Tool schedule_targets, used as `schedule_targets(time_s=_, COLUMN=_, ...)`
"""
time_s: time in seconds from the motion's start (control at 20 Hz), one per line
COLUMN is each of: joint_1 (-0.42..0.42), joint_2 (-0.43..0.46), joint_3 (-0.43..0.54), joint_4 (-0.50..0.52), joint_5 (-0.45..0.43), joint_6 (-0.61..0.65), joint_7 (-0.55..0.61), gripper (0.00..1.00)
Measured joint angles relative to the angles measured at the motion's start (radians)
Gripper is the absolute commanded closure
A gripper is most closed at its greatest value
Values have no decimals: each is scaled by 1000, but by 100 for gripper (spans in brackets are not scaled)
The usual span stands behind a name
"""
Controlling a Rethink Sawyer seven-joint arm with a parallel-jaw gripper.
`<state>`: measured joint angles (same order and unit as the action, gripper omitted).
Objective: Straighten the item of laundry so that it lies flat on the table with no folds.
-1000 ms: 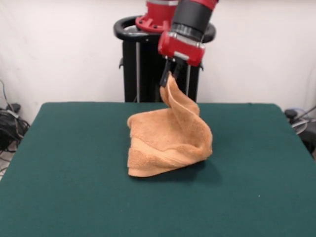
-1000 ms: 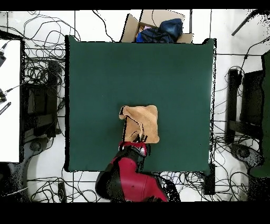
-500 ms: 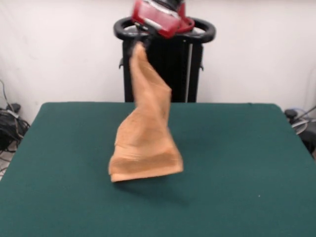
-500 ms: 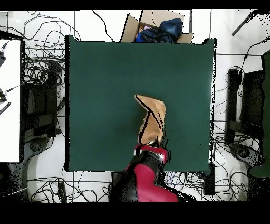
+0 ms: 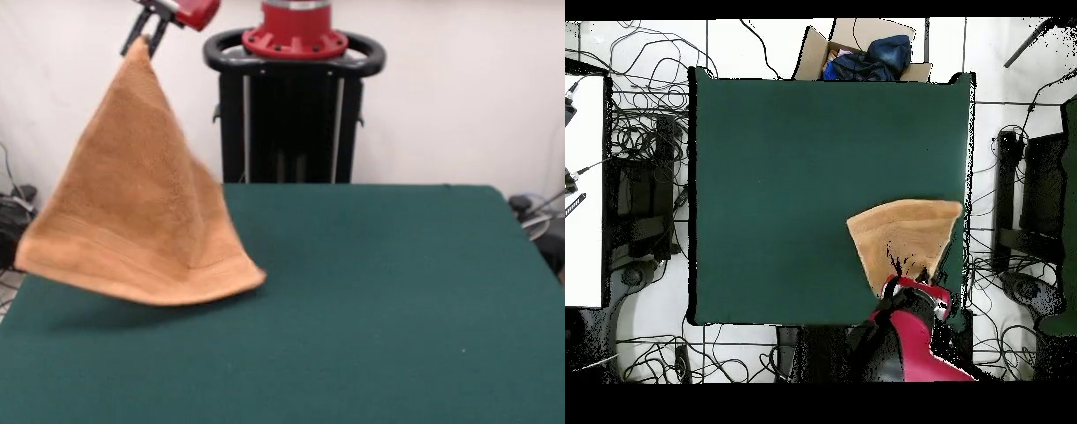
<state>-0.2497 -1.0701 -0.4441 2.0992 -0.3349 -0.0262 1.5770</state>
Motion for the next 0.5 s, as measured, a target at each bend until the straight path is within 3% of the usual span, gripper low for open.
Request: schedule_targets(time_s=0.5, joint_1=20, joint_2=-22, joint_3=23, joint_4=-33, joint_5=-6, joint_6=14, joint_7=0, gripper=100)
